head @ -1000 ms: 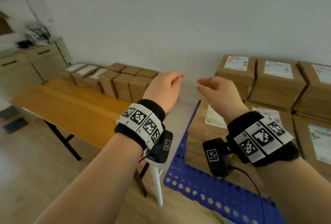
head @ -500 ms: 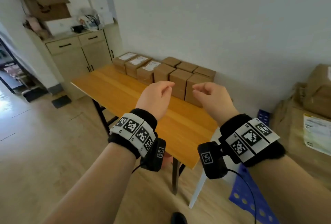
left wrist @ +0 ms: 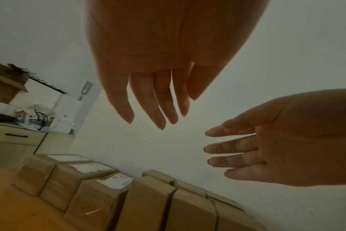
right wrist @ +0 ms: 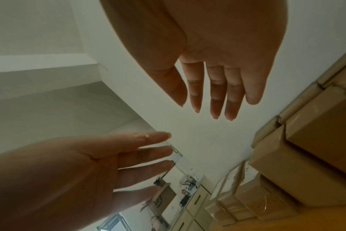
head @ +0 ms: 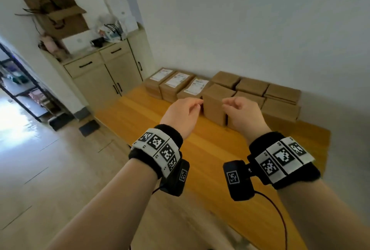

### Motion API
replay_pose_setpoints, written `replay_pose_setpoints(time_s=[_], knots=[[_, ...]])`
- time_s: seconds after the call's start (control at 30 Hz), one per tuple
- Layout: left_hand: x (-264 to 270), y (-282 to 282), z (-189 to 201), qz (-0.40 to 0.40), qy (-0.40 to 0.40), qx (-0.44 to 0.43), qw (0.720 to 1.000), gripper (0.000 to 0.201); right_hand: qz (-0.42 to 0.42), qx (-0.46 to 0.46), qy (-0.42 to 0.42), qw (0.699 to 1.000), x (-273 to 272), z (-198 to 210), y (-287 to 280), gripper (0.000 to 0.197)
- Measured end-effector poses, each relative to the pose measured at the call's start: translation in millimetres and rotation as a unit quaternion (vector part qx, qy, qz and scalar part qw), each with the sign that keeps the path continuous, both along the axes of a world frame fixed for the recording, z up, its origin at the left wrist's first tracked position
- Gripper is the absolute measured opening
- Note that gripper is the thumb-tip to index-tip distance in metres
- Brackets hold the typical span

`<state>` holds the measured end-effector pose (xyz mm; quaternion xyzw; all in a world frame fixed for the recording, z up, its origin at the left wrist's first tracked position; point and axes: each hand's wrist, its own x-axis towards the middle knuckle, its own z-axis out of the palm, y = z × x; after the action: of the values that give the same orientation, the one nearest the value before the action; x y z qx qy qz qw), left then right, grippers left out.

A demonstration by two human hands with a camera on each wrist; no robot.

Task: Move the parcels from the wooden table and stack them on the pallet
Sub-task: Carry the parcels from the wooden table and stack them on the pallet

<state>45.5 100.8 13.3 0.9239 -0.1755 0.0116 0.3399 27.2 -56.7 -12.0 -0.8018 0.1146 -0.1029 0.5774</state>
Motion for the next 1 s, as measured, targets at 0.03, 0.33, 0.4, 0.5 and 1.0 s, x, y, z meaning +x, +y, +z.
replay_pose_setpoints(time_s=[0.03, 0.33, 0.4, 0.5, 1.0], knots=[[16, 4, 1, 0.0, 0.0, 0.003, 1.0, 0.034, 0.002, 0.004, 0.008, 1.0, 15, -1, 4, 0.023], [140, 25, -20, -0.011, 0.058, -0.002, 0.998, 0.035, -0.013, -0.042, 0.061, 0.997, 115, -16, 24, 0.024], [171, 30, -30, -0.02, 0.077, 0.0, 0.997, 0.036, -0.019, -0.053, 0.081, 0.995, 136, -25, 31, 0.026], [225, 36, -50, -0.042, 0.106, 0.015, 0.993, 0.038, -0.03, -0.067, 0.096, 0.993, 174, -41, 45, 0.031], [378, 52, -134, -0.203, 0.193, 0.107, 0.954, 0.04, -0.008, -0.267, 0.296, 0.917, 308, -121, 111, 0.042]])
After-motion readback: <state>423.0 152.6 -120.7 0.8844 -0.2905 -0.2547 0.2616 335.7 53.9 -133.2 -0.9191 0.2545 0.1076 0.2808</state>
